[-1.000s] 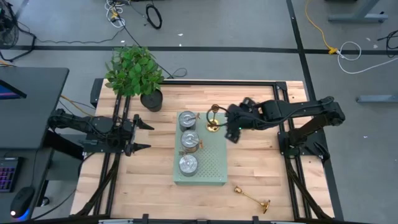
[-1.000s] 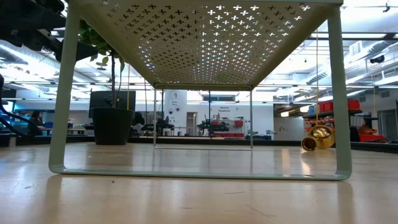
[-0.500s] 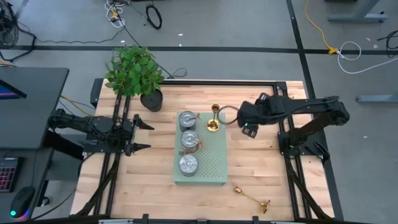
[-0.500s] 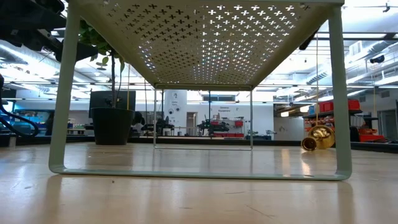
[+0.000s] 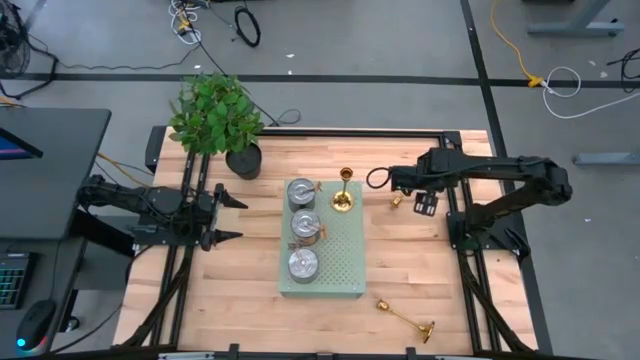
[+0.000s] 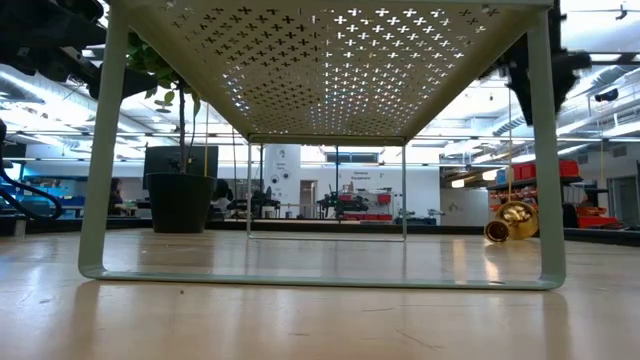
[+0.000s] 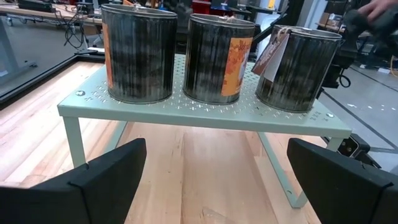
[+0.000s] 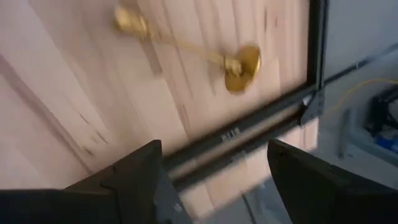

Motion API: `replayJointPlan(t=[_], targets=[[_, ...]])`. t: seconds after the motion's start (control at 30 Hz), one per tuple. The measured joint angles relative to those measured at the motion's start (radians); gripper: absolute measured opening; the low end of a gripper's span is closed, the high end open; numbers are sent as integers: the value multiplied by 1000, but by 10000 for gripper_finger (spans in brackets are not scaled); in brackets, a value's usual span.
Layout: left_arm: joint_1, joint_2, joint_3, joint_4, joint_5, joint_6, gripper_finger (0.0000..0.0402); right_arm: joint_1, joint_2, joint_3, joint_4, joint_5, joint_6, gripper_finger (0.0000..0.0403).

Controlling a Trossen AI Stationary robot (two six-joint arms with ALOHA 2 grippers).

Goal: Pick & Place candle stick holders
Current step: Put the top golden candle holder aligned with the orange scented candle on the shelf

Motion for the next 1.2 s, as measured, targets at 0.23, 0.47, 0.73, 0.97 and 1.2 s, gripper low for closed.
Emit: replayJointPlan(t=[0.23, 0.47, 0.73, 0.97, 1.2], targets=[[0, 0, 0, 0, 0, 0, 399, -70, 1, -158, 109, -1, -302, 294], [0, 0, 0, 0, 0, 0, 399, -71, 2, -261, 379, 125, -648, 294], [0, 0, 0, 0, 0, 0, 399, -96, 4, -377, 647, 72, -835, 294], [0, 0, 0, 0, 0, 0, 399, -128, 42, -456, 679, 45, -831, 294], [0, 0, 0, 0, 0, 0, 399, -147, 55, -495, 785, 25, -835, 294]])
